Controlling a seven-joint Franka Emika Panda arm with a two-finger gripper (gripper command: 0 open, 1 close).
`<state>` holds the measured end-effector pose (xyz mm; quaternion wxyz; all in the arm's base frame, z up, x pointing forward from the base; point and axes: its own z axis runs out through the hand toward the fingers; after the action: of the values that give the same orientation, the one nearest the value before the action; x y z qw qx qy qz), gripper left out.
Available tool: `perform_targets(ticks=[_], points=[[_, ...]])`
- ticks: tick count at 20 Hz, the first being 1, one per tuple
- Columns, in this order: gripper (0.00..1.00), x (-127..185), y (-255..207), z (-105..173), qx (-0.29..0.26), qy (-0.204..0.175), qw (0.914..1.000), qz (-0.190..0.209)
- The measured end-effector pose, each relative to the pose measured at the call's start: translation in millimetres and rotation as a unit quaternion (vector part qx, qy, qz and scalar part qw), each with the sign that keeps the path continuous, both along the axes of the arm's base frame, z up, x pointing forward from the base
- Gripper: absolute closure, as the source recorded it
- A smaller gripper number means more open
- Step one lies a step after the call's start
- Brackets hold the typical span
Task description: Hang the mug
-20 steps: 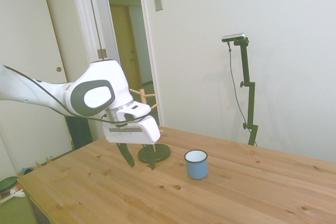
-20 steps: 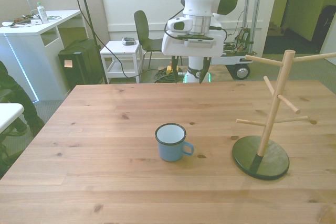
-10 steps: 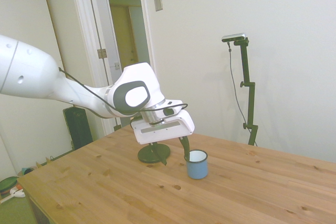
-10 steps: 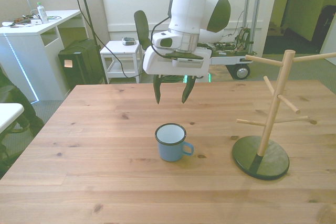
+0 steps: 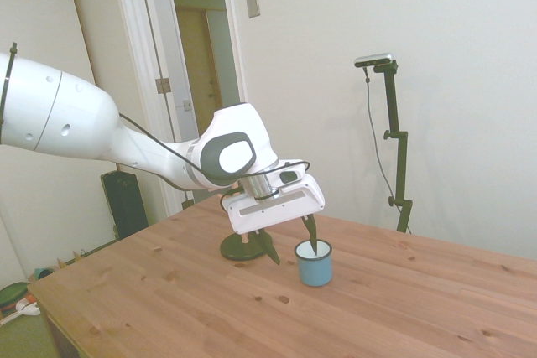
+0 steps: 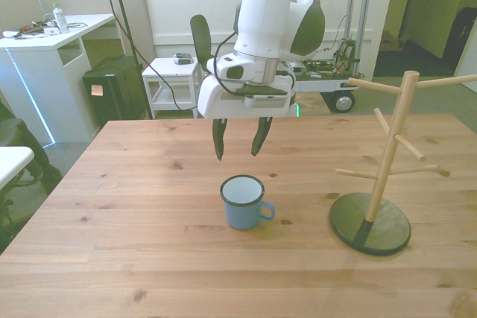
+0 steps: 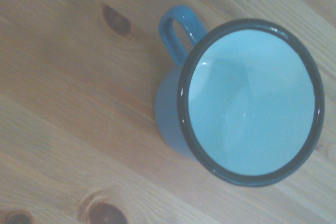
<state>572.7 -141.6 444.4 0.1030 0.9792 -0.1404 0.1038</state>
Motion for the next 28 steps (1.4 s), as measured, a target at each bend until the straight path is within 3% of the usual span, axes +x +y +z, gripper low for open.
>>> perform_targets(ticks=[8,19,26,27,28], points=[[0.0,35,17,0,0.001,0.014,0.9996,0.023],[0.0,66,45,-26,0.0,0.039,0.9983,0.044],[0.0,70,49,-39,0.002,0.048,0.9977,0.047],[1.0,70,50,-40,0.002,0.049,0.9977,0.047],[1.0,69,51,-41,0.002,0.05,0.9976,0.048]])
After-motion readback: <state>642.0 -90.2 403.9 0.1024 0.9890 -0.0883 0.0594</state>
